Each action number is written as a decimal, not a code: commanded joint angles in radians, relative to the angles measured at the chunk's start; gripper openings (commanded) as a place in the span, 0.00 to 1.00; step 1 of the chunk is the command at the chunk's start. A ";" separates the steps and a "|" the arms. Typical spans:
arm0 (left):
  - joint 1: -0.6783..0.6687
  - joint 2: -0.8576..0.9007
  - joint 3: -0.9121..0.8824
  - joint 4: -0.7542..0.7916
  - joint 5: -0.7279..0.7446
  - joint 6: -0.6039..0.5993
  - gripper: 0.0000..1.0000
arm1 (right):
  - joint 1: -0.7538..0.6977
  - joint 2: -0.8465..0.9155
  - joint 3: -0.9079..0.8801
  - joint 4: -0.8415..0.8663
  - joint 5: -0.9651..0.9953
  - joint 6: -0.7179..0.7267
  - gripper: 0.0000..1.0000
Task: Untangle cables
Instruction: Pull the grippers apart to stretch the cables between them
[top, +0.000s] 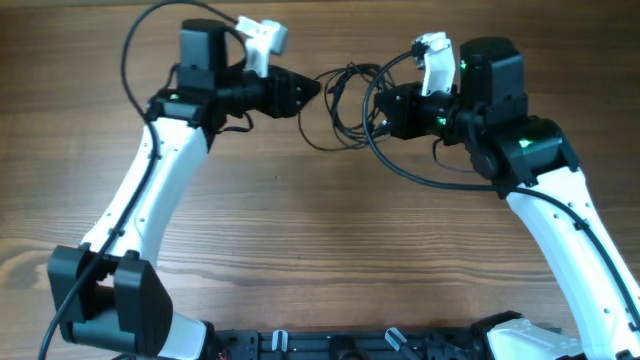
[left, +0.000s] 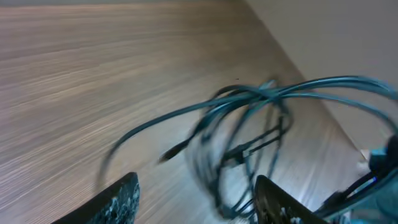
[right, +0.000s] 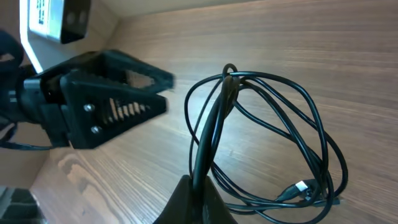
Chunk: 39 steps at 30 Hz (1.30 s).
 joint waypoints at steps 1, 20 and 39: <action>-0.054 0.007 0.018 0.053 0.038 0.026 0.61 | 0.025 -0.021 0.005 0.022 -0.083 0.013 0.04; 0.113 -0.074 0.018 -0.080 -0.124 0.057 0.04 | -0.010 -0.021 0.005 -0.026 0.247 0.057 0.04; 0.665 -0.317 0.018 -0.192 -0.070 0.048 0.04 | -0.448 0.064 0.005 -0.200 0.714 0.028 0.04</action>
